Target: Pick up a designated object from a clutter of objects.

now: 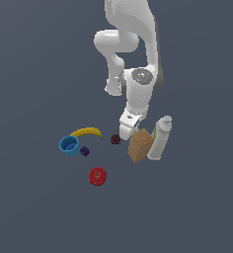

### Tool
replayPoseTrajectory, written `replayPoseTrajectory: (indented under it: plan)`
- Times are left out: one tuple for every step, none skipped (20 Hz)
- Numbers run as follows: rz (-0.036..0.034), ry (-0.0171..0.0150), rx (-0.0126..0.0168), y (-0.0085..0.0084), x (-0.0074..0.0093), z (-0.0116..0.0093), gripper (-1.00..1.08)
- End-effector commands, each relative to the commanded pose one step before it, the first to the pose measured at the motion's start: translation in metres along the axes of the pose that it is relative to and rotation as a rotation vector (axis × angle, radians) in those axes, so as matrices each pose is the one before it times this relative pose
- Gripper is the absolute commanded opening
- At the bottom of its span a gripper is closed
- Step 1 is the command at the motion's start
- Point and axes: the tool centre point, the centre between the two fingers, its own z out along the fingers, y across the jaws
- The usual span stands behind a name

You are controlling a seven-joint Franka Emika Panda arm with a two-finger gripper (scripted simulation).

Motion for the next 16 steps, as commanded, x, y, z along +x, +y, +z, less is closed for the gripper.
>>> replayPoseTrajectory:
  plan:
    - [-0.00114,0.0036,-0.00217,0.00878,-0.00428,-0.0217,-1.0]
    - [-0.00022,0.00021,0.00039,0.00353,-0.00229,-0.00889,-1.0]
    - [-0.00022,0.00021,0.00038,0.00367,-0.00238,-0.00927,-1.0]
    - [-0.00038,0.00037,0.00066,0.00368,-0.00234,-0.00925,-1.0]
    - [-0.00022,0.0002,0.00038,0.00368,-0.00236,-0.00925,-1.0]
    - [-0.00023,0.00019,0.00039,0.00367,-0.00235,-0.00922,-1.0]
    - [0.0,0.0,0.0,0.00368,-0.0024,-0.00929,-1.0]
    - [-0.00041,0.00027,0.00069,0.00368,-0.0023,-0.0091,-1.0]
    - [0.0,0.0,0.0,0.0037,-0.00241,-0.00928,-1.0]
    - [-0.00026,0.00006,0.00041,0.00372,-0.00234,-0.00915,-1.0]
    - [0.0,0.0,0.0,0.00374,-0.00243,-0.00931,-1.0]
    - [-0.00026,-0.00007,0.00041,0.00378,-0.00233,-0.00915,-1.0]
    - [0.0,0.0,0.0,0.0038,-0.00246,-0.00936,-1.0]
    - [-0.00022,-0.00025,0.00035,0.00385,-0.00232,-0.00918,-1.0]
    - [0.0,0.0,0.0,0.00387,-0.00248,-0.00943,-1.0]
    - [-0.00013,-0.00041,0.00022,0.00392,-0.00234,-0.00925,-1.0]
